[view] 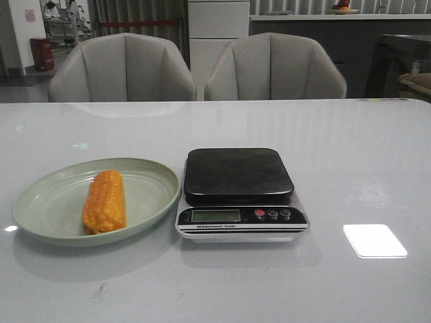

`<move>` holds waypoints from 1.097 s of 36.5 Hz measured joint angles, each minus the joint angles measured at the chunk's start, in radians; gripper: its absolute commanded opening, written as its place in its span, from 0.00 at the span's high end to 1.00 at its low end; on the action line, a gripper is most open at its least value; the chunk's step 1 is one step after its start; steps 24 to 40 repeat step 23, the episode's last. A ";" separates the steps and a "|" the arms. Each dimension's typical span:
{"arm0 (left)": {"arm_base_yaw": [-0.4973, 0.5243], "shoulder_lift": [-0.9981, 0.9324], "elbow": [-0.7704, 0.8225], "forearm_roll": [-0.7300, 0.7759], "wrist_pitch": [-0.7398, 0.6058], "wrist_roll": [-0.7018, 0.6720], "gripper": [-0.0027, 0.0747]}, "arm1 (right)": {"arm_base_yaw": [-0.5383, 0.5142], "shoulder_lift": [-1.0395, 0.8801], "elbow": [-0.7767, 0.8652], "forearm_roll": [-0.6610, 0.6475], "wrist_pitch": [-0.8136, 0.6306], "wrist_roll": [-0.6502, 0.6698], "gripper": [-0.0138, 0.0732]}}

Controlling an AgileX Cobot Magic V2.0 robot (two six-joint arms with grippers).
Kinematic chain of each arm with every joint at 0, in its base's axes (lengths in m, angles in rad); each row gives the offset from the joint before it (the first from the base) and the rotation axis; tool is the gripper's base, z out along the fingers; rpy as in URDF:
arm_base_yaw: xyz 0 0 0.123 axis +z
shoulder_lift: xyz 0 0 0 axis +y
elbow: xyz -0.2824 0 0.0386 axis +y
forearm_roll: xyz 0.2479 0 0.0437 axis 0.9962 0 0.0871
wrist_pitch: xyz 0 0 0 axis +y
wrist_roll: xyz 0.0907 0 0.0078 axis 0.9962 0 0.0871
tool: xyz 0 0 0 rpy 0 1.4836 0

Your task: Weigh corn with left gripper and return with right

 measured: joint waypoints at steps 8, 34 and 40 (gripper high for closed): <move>0.000 0.000 0.000 0.000 0.000 0.000 0.82 | 0.000 0.000 0.000 0.000 0.007 0.000 0.65; 0.000 0.000 0.000 0.000 0.000 0.000 0.82 | 0.000 0.000 0.000 0.000 0.007 0.000 0.65; 0.000 0.000 0.000 0.000 0.000 0.000 0.82 | 0.000 0.000 0.000 0.000 0.007 0.000 0.65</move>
